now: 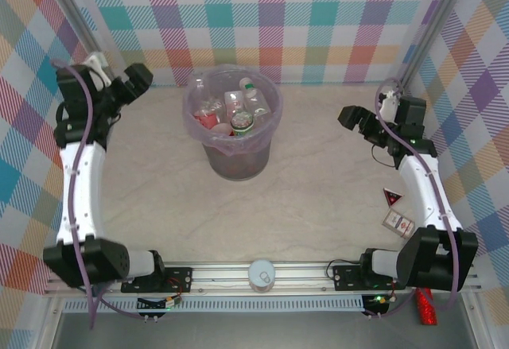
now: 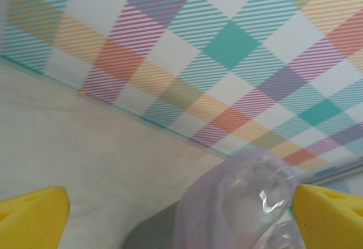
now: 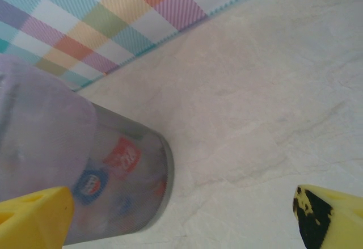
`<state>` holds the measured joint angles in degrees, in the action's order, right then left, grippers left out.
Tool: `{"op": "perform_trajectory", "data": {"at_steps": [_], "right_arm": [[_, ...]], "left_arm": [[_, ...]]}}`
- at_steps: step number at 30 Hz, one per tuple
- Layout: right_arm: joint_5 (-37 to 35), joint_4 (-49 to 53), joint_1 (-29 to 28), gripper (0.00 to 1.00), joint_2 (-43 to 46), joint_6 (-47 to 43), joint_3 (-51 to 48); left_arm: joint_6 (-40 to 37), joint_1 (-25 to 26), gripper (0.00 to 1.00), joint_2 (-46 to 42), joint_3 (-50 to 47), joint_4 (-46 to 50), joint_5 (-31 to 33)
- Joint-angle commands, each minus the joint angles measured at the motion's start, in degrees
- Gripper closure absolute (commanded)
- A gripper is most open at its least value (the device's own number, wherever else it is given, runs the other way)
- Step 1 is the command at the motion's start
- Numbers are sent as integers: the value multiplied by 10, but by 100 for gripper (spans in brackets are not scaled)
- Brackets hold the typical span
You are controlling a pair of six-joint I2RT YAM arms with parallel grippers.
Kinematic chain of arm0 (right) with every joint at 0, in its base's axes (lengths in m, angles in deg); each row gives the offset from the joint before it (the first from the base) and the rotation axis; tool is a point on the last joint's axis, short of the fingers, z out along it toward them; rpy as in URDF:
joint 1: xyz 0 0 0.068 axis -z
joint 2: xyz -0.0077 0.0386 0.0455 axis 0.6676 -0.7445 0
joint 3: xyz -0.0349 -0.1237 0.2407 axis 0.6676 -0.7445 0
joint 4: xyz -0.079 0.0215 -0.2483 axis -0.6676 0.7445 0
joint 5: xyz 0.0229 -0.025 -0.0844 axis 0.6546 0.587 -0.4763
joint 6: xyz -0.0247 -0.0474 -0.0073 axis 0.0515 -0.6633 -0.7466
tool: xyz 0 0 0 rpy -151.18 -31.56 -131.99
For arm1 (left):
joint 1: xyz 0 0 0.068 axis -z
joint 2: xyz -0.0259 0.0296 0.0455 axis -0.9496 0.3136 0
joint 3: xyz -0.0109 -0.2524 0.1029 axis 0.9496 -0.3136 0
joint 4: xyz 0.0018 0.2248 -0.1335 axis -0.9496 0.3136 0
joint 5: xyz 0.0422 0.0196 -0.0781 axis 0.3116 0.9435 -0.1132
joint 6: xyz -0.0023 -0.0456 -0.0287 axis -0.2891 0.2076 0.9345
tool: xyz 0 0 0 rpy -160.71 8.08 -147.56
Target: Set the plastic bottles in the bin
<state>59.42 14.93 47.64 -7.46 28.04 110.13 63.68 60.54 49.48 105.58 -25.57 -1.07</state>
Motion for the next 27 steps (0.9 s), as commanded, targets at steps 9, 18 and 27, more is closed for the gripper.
{"op": "perform_trajectory", "data": {"at_steps": [9,18,27], "right_arm": [[-204,-105,-54,1,-58,-75,-96],[-303,-230,-82,1,-82,-130,-179],[-346,-372,-109,1,-89,-180,-264]], "left_arm": [[-71,33,0,-95,-386,-191,255],[-103,96,0,-51,-490,-338,316],[-155,133,0,35,-555,-524,345]]}}
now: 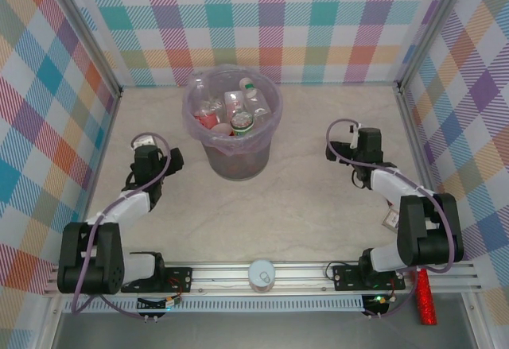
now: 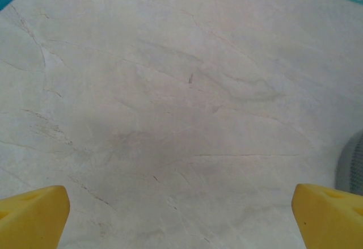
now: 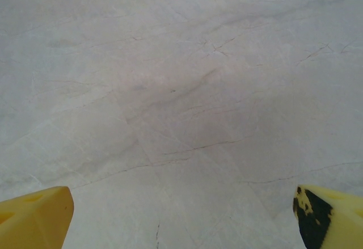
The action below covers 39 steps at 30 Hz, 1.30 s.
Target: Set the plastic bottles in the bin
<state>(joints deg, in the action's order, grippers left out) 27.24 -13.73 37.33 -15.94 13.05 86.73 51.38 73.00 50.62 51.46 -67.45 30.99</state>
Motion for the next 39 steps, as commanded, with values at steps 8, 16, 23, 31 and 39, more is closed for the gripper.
{"op": "perform_trajectory", "data": {"at_steps": [8,16,23,31,39], "right_arm": [[-41,-180,-7,1,-1,-54,-84],[-60,-356,-8,1,-38,-81,-141],[-10,-433,14,1,-67,-73,-170],[15,-375,34,1,-59,-55,-150],[16,-378,35,1,-60,-54,-151]], "left_arm": [[-69,24,0,95,-25,-218,55],[-88,47,0,143,-24,-253,74],[-104,58,0,164,-60,-334,63],[-102,55,0,170,-61,-346,60],[-102,54,0,170,-61,-346,61]]}}
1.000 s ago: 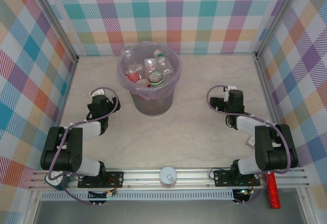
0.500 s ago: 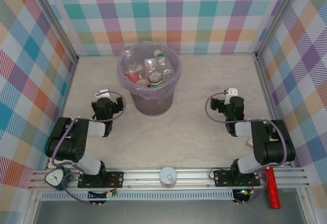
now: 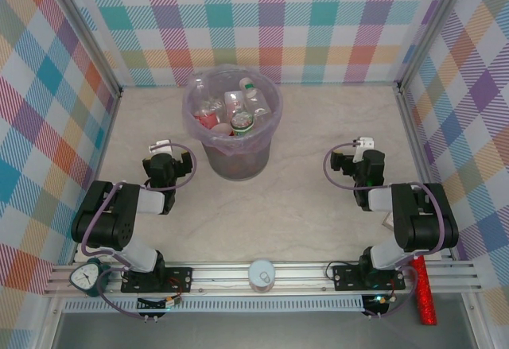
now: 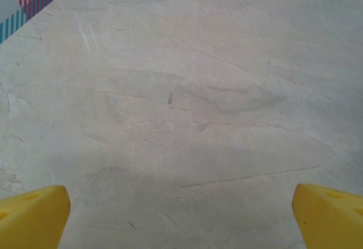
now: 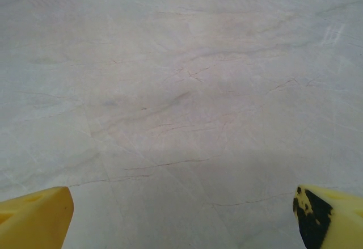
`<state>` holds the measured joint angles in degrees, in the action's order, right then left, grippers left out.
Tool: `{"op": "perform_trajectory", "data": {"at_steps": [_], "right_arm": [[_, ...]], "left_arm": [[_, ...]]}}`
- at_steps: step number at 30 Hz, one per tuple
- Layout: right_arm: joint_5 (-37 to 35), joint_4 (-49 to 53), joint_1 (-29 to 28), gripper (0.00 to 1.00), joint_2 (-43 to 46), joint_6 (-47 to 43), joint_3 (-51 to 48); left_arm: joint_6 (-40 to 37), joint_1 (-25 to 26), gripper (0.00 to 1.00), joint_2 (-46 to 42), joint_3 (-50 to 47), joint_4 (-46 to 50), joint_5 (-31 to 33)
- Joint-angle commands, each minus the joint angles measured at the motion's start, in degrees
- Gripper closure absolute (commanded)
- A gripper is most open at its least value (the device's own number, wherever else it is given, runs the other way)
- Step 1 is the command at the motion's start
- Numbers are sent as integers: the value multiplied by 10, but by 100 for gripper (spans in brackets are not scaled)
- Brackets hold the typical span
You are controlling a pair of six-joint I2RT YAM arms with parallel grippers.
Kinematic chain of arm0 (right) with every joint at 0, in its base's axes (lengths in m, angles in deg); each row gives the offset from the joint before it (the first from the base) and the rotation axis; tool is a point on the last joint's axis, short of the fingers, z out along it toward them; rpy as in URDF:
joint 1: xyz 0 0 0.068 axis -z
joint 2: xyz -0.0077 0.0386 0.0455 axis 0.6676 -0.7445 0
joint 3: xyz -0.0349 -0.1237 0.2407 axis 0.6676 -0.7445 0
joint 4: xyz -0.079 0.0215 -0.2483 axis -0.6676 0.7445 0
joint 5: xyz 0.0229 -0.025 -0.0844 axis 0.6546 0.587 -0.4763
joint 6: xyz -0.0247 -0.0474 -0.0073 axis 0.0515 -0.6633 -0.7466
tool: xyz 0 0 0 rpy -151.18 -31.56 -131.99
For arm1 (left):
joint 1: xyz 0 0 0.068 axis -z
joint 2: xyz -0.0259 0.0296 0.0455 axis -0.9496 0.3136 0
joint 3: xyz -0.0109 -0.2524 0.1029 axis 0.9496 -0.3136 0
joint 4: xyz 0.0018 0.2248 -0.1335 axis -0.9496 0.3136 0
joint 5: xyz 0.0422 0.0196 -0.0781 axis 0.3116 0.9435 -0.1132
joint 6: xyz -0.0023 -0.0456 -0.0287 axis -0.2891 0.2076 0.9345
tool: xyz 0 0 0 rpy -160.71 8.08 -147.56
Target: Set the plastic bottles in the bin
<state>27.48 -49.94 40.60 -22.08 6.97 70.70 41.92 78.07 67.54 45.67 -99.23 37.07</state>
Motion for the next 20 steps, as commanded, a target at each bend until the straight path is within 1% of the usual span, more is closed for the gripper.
{"op": "perform_trajectory", "data": {"at_steps": [1,20], "right_arm": [[13,-17,1,1,0,6,9],[14,-17,2,1,1,6,9]], "left_arm": [[-7,4,0,0,-2,-29,0],[-7,3,0,0,-4,-28,-1]]}}
